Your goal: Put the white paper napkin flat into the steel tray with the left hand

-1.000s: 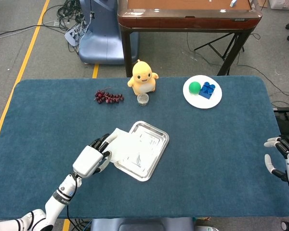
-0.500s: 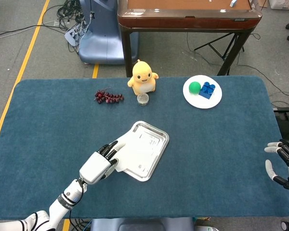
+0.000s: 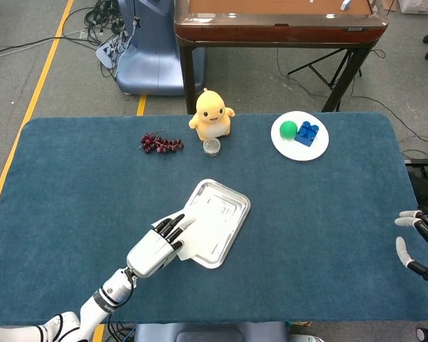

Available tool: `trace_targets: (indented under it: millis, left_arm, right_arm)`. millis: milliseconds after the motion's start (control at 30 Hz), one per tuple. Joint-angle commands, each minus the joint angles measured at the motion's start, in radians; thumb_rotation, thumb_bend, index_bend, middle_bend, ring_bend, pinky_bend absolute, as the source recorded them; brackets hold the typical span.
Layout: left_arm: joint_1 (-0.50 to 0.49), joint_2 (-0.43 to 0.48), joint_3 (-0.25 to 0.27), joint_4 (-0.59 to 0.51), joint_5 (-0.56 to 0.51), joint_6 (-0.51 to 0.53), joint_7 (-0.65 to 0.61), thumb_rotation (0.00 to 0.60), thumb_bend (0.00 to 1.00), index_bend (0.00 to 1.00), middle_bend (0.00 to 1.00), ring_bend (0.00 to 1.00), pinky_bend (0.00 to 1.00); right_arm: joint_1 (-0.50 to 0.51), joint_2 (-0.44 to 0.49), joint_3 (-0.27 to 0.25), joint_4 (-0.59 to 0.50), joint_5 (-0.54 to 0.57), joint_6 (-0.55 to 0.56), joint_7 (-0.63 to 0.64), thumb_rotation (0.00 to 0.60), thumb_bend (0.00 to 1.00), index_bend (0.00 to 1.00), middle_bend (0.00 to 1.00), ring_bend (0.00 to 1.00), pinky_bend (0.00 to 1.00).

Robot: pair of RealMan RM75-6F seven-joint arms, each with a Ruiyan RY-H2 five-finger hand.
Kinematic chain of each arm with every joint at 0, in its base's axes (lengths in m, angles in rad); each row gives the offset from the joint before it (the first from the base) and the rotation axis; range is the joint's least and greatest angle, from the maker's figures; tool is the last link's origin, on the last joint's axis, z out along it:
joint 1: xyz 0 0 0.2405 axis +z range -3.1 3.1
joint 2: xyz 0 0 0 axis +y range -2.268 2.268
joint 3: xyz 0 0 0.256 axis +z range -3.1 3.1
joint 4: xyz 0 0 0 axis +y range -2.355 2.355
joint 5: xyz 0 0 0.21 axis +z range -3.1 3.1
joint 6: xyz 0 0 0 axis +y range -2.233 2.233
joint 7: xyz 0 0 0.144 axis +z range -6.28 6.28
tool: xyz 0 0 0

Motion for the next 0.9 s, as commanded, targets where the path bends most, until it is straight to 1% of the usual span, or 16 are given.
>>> trace_targets:
  millis: [33, 333, 700, 800, 900]
  left_arm:
    - [0.007, -0.011, -0.005, -0.012, -0.024, -0.020, 0.032, 0.600, 0.69, 0.70, 0.08, 0.00, 0.22]
    - [0.011, -0.026, -0.015, -0.042, -0.075, -0.073, 0.120, 0.600, 0.69, 0.69, 0.08, 0.00, 0.22]
    - [0.003, -0.044, -0.016, -0.060, -0.094, -0.111, 0.173, 0.600, 0.69, 0.69, 0.08, 0.00, 0.22]
    - [0.000, -0.048, -0.015, -0.060, -0.093, -0.115, 0.171, 0.600, 0.69, 0.67, 0.08, 0.00, 0.22]
    - [-0.002, -0.053, -0.012, -0.052, -0.084, -0.112, 0.161, 0.600, 0.69, 0.63, 0.08, 0.00, 0.22]
  right_arm:
    - [-0.001, 0.001, 0.000, 0.000, -0.002, 0.003, 0.002, 0.600, 0.44, 0.41, 0.37, 0.22, 0.20]
    - [-0.010, 0.004, 0.000, 0.003, -0.012, 0.021, 0.014, 0.600, 0.44, 0.41, 0.37, 0.22, 0.20]
    - [-0.021, 0.002, -0.004, 0.005, -0.036, 0.049, 0.018, 0.600, 0.44, 0.41, 0.37, 0.22, 0.20]
    - [-0.023, 0.001, -0.005, 0.007, -0.041, 0.055, 0.020, 0.600, 0.44, 0.41, 0.37, 0.22, 0.20]
    - [-0.025, 0.001, -0.004, 0.008, -0.042, 0.059, 0.025, 0.600, 0.44, 0.41, 0.37, 0.22, 0.20]
